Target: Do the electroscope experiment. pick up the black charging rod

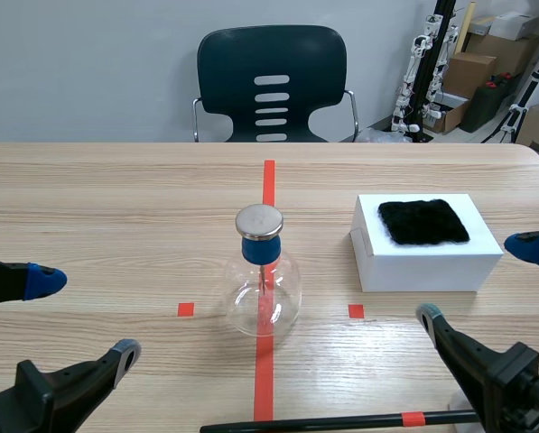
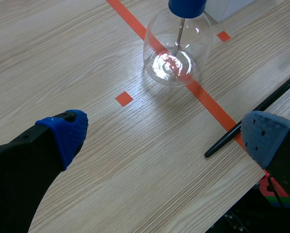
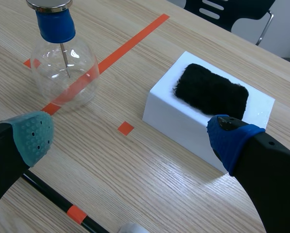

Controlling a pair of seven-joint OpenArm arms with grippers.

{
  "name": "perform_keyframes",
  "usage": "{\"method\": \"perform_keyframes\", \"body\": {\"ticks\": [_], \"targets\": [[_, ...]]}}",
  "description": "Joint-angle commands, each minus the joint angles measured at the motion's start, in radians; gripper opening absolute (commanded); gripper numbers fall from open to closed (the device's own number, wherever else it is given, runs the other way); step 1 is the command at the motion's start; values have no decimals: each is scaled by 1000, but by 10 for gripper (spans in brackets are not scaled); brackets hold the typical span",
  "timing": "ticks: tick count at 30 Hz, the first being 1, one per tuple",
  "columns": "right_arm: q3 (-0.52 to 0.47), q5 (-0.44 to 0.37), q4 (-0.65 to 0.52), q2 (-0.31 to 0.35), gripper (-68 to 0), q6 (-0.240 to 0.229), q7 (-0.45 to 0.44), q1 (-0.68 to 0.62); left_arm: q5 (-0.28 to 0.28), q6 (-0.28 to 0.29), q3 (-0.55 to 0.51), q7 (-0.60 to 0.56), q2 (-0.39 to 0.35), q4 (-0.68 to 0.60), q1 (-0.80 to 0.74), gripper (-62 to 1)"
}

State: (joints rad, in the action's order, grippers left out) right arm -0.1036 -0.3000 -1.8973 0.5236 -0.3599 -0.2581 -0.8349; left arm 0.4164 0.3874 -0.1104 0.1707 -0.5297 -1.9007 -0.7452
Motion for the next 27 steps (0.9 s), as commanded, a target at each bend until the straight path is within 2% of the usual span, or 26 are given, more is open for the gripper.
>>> {"method": "perform_keyframes", "body": {"ticks": [1, 27], "targets": [[-10, -14, -13, 5, 4, 0, -18, 3, 6, 2, 6, -18, -3, -11, 0, 14], [-10, -14, -13, 5, 4, 0, -18, 4, 3, 2, 20, -28, -3, -3, 0, 14]]}}
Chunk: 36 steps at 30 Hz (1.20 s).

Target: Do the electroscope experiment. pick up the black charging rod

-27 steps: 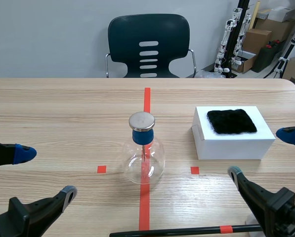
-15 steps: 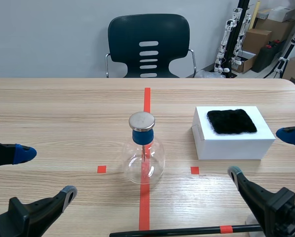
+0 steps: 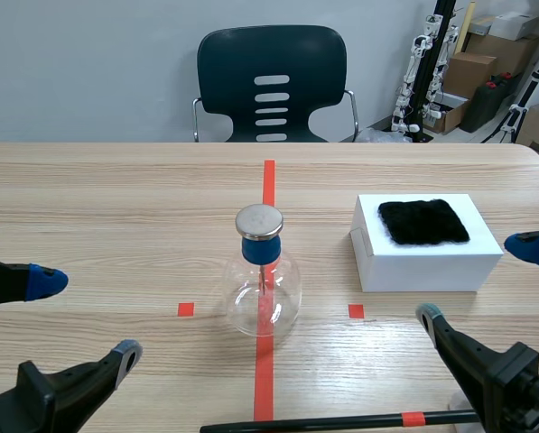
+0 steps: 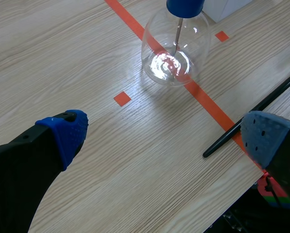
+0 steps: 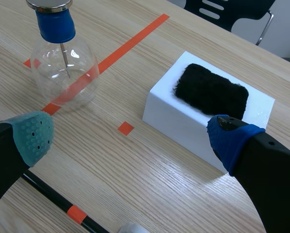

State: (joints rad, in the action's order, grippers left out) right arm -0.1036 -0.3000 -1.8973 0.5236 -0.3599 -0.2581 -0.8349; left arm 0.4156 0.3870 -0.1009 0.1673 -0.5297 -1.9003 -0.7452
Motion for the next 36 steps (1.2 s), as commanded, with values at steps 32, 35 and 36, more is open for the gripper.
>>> {"method": "perform_keyframes", "body": {"ticks": [32, 35, 36], "targets": [[-10, 88, -13, 6, 4, -1, 29, 4, -256, 2, 333, -616, 0, 483, 145, 14], [-9, 158, -15, 9, 4, -13, 43, 10, -280, -2, 364, -683, 14, 521, 167, 14], [-9, 177, -18, 13, 4, -27, 53, 12, -280, -4, 370, -697, 22, 530, 177, 14]]}}
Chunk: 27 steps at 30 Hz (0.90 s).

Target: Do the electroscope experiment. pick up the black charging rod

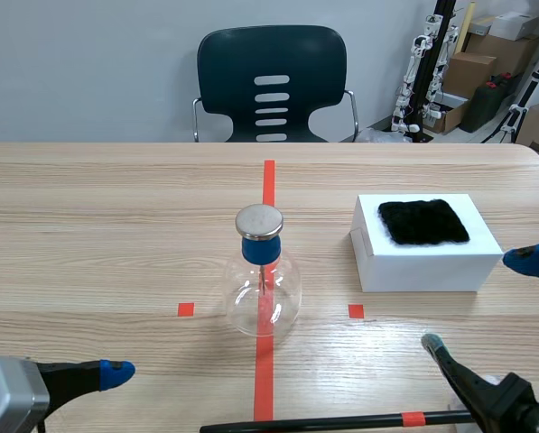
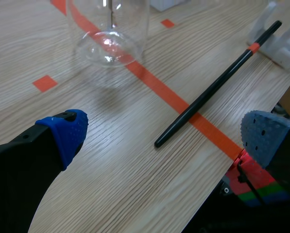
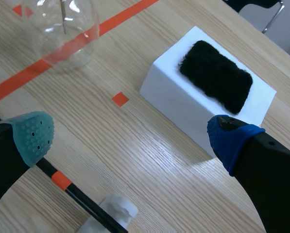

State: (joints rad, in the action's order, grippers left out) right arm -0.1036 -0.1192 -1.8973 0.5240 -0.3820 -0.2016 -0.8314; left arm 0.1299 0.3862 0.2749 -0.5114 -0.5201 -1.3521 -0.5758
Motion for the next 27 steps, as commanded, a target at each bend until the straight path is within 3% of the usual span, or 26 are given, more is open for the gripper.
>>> {"method": "perform_keyframes", "body": {"ticks": [1, 11, 17, 27], "targets": [[-8, 11, -22, 22, 4, -28, 15, 14, 5, -6, -1, -24, 22, -10, 16, 14], [-5, 92, -93, 124, 4, -228, 300, 122, -135, -86, 35, -28, 128, 13, 112, 14], [43, 90, -93, 130, 4, -360, 516, 239, -207, -124, 42, -76, 163, 13, 144, 14], [228, 93, -93, 154, 4, -364, 737, 352, -254, -139, 52, -150, 176, 13, 163, 14]]}}
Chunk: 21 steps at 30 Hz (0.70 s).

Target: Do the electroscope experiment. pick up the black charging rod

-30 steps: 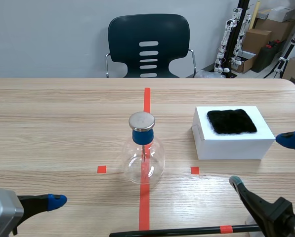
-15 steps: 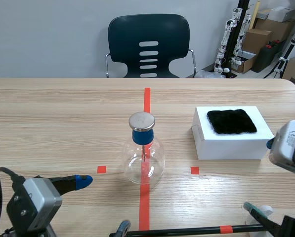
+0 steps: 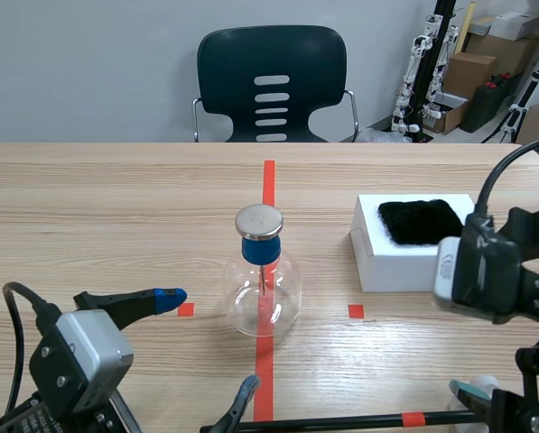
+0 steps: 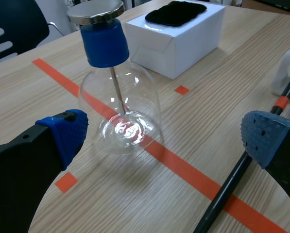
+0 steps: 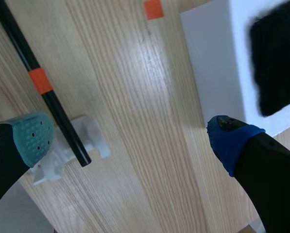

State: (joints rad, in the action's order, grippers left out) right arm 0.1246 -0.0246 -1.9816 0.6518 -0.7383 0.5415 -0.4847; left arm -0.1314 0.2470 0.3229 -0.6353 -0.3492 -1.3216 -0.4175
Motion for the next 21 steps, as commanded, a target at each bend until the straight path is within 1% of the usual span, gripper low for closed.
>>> {"method": "perform_keyframes", "body": {"ticks": [1, 4, 6, 8, 10, 13, 19, 21], "targets": [[25, -4, -11, 46, 4, -7, -5, 6, 7, -5, 4, -34, 5, -18, 5, 14], [113, -14, -28, 121, 4, -7, -5, 5, 7, -28, 4, -55, 5, -11, 5, 14], [154, -34, -39, 163, 4, -7, -3, 5, 14, -29, 4, -72, 5, 3, 5, 14], [183, -50, -41, 195, 4, -7, -5, 5, 31, -36, 4, -99, 5, 23, 5, 14], [199, -53, -41, 217, 4, -7, -4, 5, 61, -41, 4, -129, 6, 47, 5, 14], [204, -54, -41, 233, 4, -7, -5, 6, 92, -43, 4, -170, 6, 84, 5, 14], [218, -63, -34, 237, 4, -7, -3, 23, 91, -43, 4, -225, 22, 170, 5, 14], [245, -90, -21, 237, 4, -7, 28, 52, 95, -43, 4, -252, 24, 200, 5, 14]]}}
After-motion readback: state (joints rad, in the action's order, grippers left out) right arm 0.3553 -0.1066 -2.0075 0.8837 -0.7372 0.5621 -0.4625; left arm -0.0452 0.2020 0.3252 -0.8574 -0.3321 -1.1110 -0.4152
